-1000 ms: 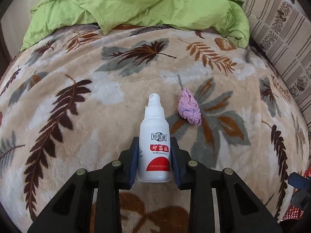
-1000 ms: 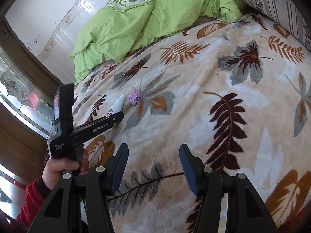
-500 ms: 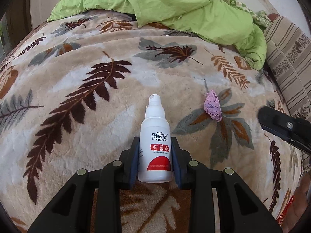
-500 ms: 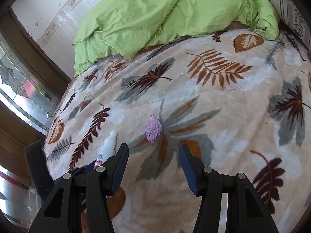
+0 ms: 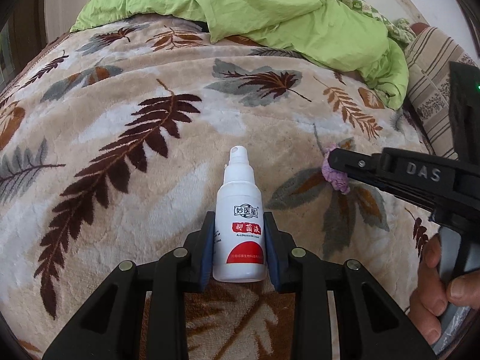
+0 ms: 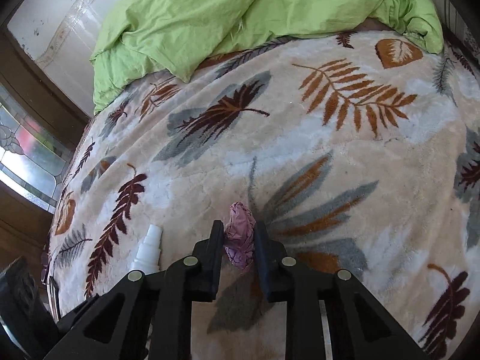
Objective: Collect trash
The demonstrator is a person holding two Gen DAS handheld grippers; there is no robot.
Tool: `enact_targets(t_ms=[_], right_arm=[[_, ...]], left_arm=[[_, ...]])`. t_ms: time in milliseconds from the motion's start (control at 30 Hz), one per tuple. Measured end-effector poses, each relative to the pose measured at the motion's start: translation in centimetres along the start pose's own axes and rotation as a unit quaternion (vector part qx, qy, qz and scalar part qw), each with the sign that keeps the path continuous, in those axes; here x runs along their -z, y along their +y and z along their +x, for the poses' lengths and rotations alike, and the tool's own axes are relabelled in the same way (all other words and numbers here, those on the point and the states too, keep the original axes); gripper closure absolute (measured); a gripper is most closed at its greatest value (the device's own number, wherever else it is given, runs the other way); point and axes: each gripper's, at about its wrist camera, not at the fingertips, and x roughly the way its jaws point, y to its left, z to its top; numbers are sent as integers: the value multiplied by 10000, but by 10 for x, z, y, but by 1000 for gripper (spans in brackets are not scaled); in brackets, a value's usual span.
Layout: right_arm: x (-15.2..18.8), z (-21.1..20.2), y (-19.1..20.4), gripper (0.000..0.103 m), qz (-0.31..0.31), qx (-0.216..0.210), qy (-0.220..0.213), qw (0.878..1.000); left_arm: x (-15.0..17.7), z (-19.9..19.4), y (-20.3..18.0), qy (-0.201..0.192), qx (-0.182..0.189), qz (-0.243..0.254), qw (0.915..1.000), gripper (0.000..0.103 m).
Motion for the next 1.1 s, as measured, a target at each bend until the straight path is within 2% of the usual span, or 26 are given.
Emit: enact_targets(t_ms=[133, 267, 567, 800, 1100], right_arm=[[24, -30, -1, 81, -187, 57, -248, 9995], [52, -60, -2, 81, -369, 158, -431, 9983], [93, -130, 4, 81, -610, 170, -990, 9931], [122, -150, 5, 81, -680, 207, -977, 9927], [126, -164, 0, 81, -497, 191, -1057, 9930]], left_arm=[[2, -3, -5, -74, -132, 126, 9998, 74], [3, -10, -5, -162, -112, 80, 9998, 74], [12, -59, -21, -856, -371, 459, 9946, 74], [39, -99, -38, -1165, -492, 705, 9895, 74], [58, -128, -63, -1492, -581, 1153, 9804, 74]])
